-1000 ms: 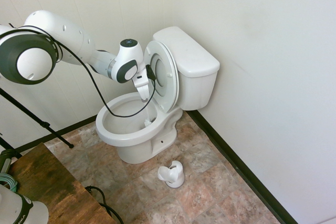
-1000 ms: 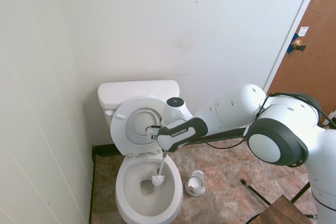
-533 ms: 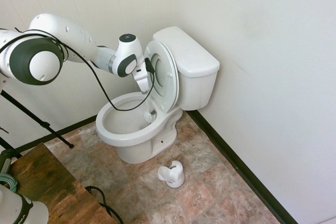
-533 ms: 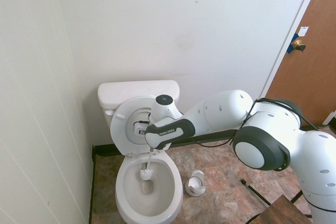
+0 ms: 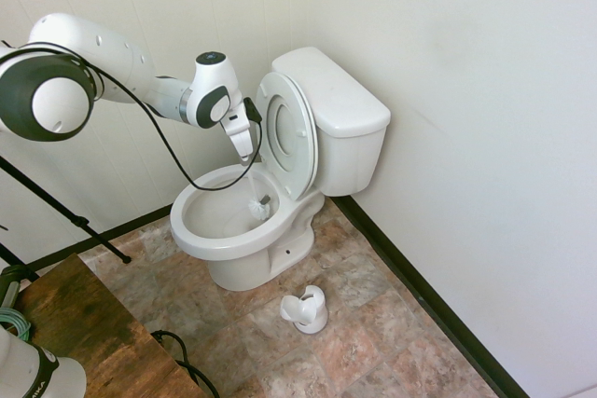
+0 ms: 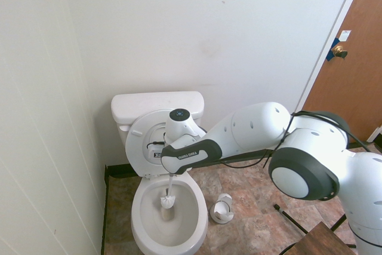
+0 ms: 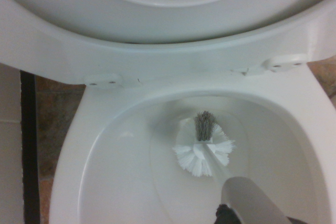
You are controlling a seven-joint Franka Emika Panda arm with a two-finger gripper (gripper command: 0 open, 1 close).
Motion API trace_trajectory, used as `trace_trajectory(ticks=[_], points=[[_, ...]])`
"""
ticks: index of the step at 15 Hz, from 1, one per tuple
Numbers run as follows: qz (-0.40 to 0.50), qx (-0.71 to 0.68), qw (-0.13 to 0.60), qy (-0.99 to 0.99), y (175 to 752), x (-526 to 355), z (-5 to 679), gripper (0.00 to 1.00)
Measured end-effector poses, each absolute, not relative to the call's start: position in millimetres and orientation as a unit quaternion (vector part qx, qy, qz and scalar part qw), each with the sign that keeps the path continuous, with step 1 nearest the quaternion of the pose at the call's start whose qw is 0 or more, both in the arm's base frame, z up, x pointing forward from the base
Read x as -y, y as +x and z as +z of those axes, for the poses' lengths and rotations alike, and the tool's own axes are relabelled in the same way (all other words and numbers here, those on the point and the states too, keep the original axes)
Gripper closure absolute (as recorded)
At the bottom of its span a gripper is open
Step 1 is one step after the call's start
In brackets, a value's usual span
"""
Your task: Clean the toilet
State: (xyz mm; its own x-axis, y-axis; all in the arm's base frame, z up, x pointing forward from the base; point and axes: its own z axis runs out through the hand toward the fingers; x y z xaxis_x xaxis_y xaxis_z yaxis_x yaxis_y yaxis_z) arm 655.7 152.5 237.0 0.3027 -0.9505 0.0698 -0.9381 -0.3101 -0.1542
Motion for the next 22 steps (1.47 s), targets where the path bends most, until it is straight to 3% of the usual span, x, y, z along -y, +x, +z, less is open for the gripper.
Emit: trace_trajectory(ticks=[6,11,17,22], points=[[-0.074,-0.579,0.03,-0.812,590.1,-113.4,337.5,1.0],[-0.095,-0.605,0.035,-0.79,579.4,-52.5,393.4,1.0],[-0.102,-0.646,0.021,-0.757,594.4,51.2,394.6,1.0],[-0.086,-0.66,0.001,-0.747,598.3,87.2,355.5,1.0]])
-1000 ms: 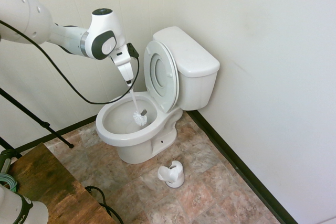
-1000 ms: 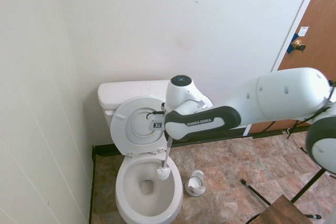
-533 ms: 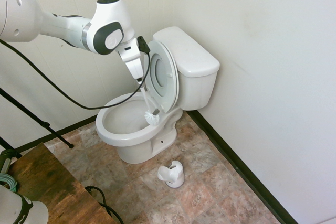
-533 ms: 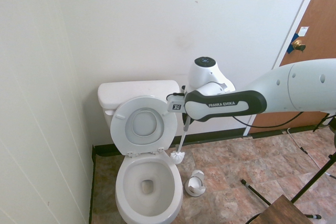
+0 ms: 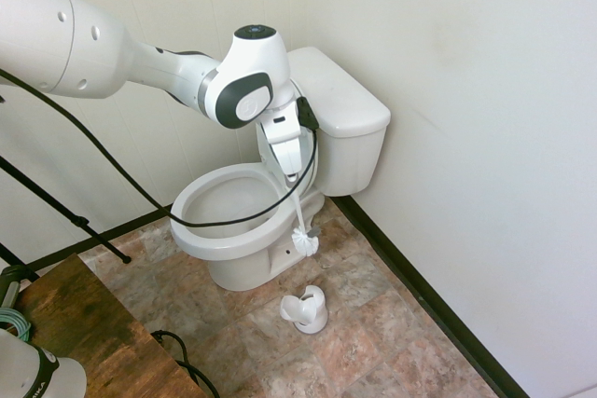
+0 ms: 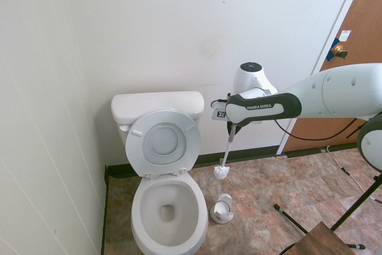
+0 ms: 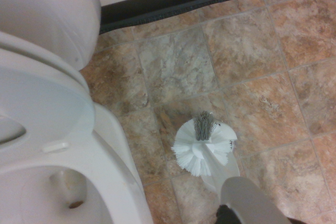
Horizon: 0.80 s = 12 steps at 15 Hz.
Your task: Clean the toilet
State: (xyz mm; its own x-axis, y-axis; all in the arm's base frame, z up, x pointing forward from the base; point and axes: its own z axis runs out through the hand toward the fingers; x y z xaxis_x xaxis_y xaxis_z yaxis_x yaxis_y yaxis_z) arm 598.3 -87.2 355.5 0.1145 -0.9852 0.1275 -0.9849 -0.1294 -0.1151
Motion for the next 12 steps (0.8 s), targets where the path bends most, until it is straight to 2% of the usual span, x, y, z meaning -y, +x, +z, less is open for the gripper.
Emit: trace_trajectory(ticks=[12], points=[[-0.011,-0.679,0.001,-0.734,577.1,144.5,227.9,1.0]])
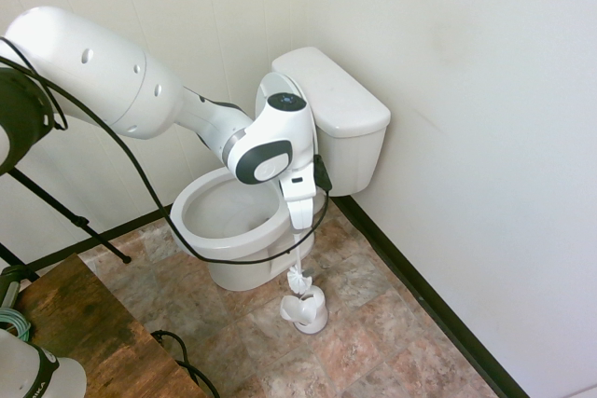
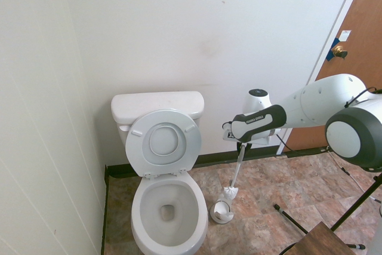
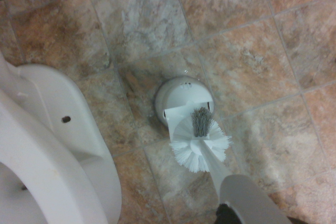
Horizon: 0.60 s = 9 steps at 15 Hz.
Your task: Clean the toilet
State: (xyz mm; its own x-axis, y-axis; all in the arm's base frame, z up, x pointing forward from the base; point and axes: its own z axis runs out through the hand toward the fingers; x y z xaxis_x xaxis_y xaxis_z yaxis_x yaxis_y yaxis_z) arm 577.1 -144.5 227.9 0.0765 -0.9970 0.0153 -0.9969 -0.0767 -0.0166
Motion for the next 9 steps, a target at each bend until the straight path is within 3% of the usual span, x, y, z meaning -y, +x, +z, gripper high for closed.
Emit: trace_trajectory(ticks=[9], points=[[0.017,-0.692,0.016,-0.721,589.4,174.8,163.4,1.0]])
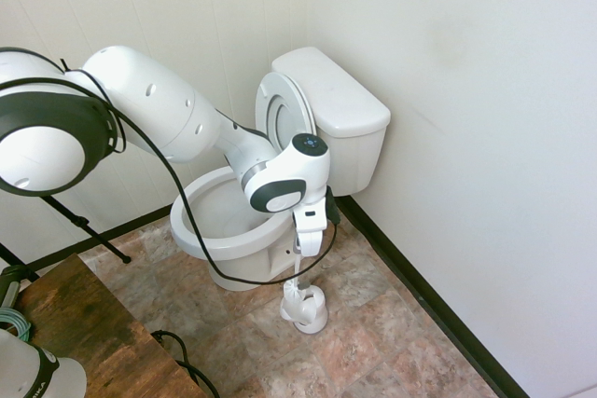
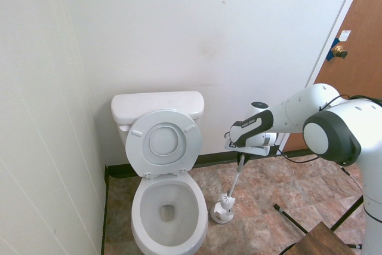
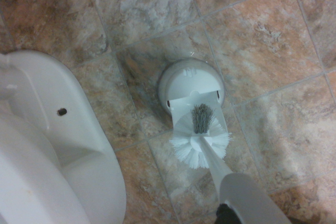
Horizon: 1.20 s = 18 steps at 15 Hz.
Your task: Clean the toilet
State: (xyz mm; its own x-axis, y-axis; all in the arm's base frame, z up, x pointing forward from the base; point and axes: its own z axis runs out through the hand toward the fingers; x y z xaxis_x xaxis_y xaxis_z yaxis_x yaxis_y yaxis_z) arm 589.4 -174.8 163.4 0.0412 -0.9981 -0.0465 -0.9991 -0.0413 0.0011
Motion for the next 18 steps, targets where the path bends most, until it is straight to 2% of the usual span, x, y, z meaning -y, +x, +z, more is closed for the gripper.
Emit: trace_trajectory(ticks=[11,18], points=[[0.037,-0.697,0.014,-0.716,588.6,192.9,131.3,1.0],[0.053,-0.704,0.008,-0.708,627.5,199.9,81.3,1.0]])
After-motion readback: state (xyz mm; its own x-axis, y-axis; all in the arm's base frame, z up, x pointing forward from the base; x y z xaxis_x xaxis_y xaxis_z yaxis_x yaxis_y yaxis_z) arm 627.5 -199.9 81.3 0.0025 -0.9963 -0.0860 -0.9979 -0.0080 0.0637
